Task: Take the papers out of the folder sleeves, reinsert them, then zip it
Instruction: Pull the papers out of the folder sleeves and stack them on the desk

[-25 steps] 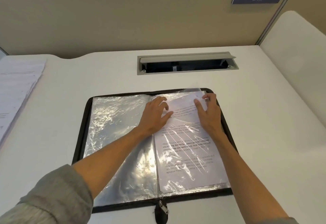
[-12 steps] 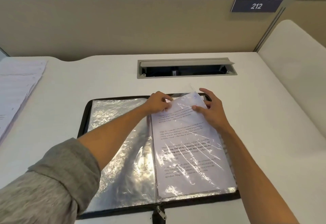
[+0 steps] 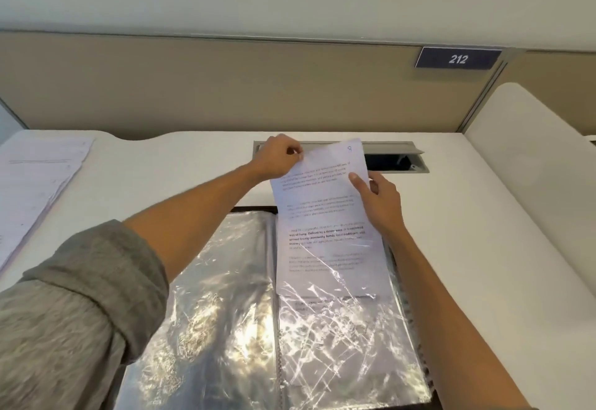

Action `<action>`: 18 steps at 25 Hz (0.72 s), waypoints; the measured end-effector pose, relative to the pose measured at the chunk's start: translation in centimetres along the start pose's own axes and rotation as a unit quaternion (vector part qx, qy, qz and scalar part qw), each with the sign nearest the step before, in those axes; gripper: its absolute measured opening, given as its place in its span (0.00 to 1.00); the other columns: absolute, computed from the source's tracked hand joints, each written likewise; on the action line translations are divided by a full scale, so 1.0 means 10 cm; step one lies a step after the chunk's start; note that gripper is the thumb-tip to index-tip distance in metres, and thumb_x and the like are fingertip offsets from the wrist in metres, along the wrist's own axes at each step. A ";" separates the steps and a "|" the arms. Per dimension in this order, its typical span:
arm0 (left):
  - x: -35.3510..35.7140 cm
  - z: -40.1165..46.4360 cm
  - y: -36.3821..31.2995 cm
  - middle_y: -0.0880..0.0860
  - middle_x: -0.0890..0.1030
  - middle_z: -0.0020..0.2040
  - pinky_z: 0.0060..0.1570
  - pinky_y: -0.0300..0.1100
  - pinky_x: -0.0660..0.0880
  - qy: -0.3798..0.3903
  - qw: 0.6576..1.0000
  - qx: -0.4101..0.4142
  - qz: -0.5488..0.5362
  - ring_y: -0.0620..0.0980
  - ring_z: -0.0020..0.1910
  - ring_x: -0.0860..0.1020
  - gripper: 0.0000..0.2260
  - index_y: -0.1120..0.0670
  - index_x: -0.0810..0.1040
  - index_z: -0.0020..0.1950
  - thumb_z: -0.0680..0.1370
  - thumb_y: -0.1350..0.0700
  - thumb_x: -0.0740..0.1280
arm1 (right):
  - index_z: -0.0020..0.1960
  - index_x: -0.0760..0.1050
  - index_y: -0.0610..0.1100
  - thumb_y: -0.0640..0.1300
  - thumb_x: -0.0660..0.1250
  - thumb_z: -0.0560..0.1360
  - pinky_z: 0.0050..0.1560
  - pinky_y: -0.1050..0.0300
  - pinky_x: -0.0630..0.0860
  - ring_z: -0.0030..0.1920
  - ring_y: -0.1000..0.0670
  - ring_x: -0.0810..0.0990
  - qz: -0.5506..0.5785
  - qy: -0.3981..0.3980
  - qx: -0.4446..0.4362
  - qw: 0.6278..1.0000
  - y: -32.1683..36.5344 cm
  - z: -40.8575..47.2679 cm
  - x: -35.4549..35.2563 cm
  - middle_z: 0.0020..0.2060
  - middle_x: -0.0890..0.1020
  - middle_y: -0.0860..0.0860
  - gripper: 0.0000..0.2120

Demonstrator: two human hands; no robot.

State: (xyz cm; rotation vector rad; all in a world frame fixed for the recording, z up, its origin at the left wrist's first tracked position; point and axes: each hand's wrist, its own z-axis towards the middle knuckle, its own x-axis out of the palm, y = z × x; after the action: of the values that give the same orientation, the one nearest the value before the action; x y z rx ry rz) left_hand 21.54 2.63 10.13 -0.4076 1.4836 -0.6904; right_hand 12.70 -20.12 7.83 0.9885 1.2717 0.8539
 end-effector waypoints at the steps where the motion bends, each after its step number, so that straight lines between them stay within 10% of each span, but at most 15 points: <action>1: -0.09 0.04 -0.07 0.50 0.79 0.40 0.42 0.41 0.69 -0.020 1.000 0.011 0.005 0.48 0.39 0.73 0.06 0.55 0.83 0.47 0.78 0.58 0.66 | 0.55 0.78 0.45 0.54 0.66 0.78 0.36 0.64 0.77 0.40 0.58 0.83 -0.002 -0.014 -0.025 1.000 0.10 0.07 0.03 0.44 0.84 0.54 0.13; 6: -0.45 0.06 -0.15 0.54 0.72 0.63 0.60 0.46 0.68 -0.264 0.964 0.001 -0.008 0.53 0.62 0.70 0.23 0.53 0.71 0.69 0.73 0.59 0.67 | 0.44 0.79 0.37 0.43 0.66 0.78 0.35 0.53 0.75 0.36 0.46 0.80 0.025 -0.047 -0.142 0.988 0.59 0.35 0.14 0.38 0.83 0.41 0.10; 11: -0.52 -0.26 0.17 0.52 0.80 0.60 0.54 0.48 0.72 -0.067 0.881 -0.167 -0.437 0.52 0.58 0.77 0.22 0.56 0.77 0.61 0.66 0.56 0.68 | 0.49 0.82 0.41 0.43 0.68 0.78 0.44 0.43 0.82 0.44 0.43 0.84 0.114 -0.026 -0.186 0.976 1.06 0.34 0.20 0.43 0.85 0.45 0.07; 18: -0.88 -0.66 0.45 0.55 0.84 0.50 0.45 0.44 0.78 -0.072 0.848 -0.140 -0.506 0.52 0.44 0.81 0.11 0.59 0.81 0.57 0.75 0.65 0.67 | 0.52 0.82 0.46 0.49 0.70 0.76 0.50 0.48 0.82 0.49 0.48 0.85 0.152 0.016 -0.132 0.979 1.26 0.08 0.48 0.48 0.86 0.49 0.09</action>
State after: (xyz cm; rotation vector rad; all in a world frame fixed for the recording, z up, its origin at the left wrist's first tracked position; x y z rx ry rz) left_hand 16.28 12.79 13.50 -1.4979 1.1477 -1.2244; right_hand 14.27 -11.22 17.87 0.9704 1.0133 1.2455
